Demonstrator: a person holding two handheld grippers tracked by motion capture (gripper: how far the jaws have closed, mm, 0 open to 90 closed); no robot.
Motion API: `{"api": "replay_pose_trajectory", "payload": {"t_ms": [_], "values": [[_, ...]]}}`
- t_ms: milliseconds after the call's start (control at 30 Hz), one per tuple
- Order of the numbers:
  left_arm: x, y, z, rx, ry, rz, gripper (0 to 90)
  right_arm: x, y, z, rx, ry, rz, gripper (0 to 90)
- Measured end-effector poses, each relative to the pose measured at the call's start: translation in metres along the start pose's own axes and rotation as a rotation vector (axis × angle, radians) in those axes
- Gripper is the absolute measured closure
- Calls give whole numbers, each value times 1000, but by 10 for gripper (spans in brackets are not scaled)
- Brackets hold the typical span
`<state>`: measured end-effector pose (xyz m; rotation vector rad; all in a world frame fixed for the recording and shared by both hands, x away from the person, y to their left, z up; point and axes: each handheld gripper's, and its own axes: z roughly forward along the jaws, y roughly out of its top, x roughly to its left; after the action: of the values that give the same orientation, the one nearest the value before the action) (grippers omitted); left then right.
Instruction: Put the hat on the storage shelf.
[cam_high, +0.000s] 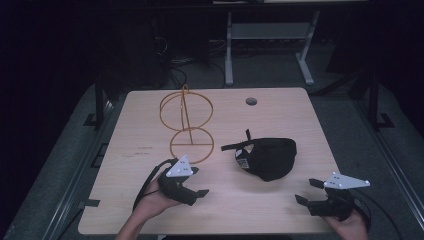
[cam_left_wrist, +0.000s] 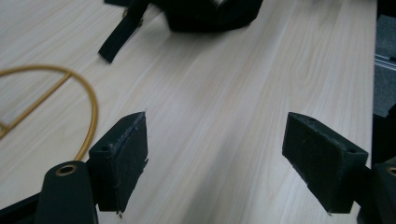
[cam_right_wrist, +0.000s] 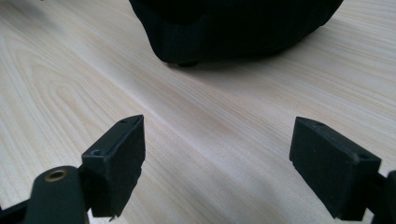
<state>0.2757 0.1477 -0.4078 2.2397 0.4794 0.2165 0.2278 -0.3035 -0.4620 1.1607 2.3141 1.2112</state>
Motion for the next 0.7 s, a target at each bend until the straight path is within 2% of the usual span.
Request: {"api": "replay_pose_trajectory", "payload": {"t_ms": [267, 400, 700], "values": [[-4, 34, 14, -2, -41, 53, 224, 0, 0, 0, 0, 15, -8, 181], [-3, 48, 22, -6, -59, 66, 230, 0, 1, -1, -10, 18, -10, 182], [-1, 78, 45, 23, -76, 112, 238, 1, 2, -1, -11, 27, -10, 183]]}}
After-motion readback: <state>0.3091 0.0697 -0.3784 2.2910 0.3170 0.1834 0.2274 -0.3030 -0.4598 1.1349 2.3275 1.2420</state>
